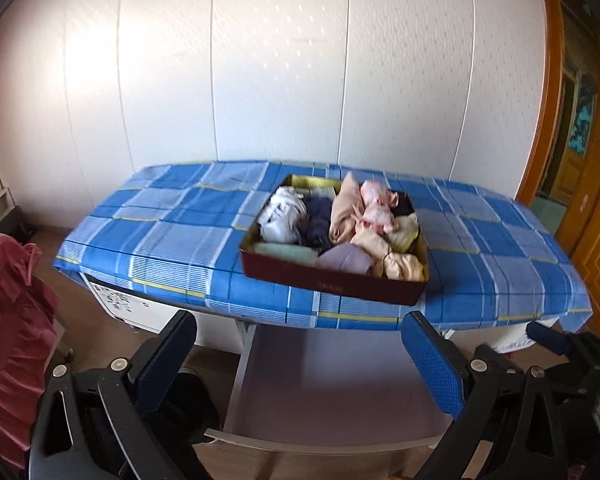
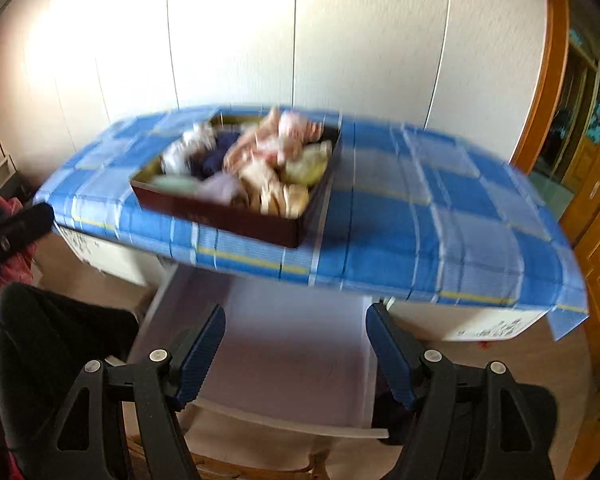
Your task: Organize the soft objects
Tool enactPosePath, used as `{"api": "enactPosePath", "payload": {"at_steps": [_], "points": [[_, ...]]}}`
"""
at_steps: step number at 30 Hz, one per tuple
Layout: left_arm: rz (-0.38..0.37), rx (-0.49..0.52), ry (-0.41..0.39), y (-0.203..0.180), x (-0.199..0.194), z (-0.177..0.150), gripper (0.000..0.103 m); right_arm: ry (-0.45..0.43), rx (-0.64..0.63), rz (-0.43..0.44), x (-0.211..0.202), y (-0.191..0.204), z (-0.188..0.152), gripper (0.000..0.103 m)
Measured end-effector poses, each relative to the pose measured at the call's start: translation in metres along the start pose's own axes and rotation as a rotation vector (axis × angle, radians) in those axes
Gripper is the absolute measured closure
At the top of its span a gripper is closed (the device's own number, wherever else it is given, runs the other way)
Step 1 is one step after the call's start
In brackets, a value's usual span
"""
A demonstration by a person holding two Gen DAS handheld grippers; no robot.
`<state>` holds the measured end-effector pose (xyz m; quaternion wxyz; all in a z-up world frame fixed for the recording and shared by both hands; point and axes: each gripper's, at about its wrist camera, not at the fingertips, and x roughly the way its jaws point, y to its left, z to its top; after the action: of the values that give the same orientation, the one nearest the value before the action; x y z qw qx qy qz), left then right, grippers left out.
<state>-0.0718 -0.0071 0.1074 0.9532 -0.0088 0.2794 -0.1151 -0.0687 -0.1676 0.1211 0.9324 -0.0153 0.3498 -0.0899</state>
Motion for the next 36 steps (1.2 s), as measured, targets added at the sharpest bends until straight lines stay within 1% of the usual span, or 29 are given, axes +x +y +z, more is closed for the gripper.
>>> {"api": "enactPosePath", "payload": {"at_steps": [3,6,8,11,13,16,19,21,27,36], "points": [[0.008,-0.011,-0.007,-0.003,-0.018,0.002,0.0,-0.064,0.016,-0.007,-0.027,0.002,0.008,0.029],[0.033,0.005,-0.017,-0.008,-0.029,0.001,0.0,-0.113,0.044,-0.01,-0.051,0.004,0.013,0.029],[0.054,0.025,-0.033,-0.011,-0.036,0.0,0.0,-0.144,0.08,-0.021,-0.065,0.004,0.012,0.029],[0.063,0.032,-0.048,-0.011,-0.041,-0.002,0.0,-0.198,0.113,-0.022,-0.079,0.004,0.007,0.029],[0.068,0.031,-0.046,-0.01,-0.042,-0.003,0.0,-0.2,0.116,-0.035,-0.082,0.006,0.006,0.029],[0.1,0.047,-0.032,-0.012,-0.041,-0.004,0.0,-0.217,0.138,-0.083,-0.086,0.006,0.002,0.029],[0.126,0.058,-0.033,-0.011,-0.041,-0.007,0.0,-0.226,0.156,-0.107,-0.088,0.005,0.0,0.029],[0.136,0.044,-0.033,-0.008,-0.042,-0.009,0.0,-0.229,0.152,-0.115,-0.09,0.007,-0.002,0.029],[0.135,0.048,-0.017,-0.008,-0.04,-0.011,0.0,-0.192,0.121,-0.089,-0.084,0.014,-0.006,0.029],[0.14,0.06,-0.014,-0.01,-0.039,-0.012,0.0,-0.18,0.125,-0.071,-0.082,0.014,-0.008,0.029]]}}
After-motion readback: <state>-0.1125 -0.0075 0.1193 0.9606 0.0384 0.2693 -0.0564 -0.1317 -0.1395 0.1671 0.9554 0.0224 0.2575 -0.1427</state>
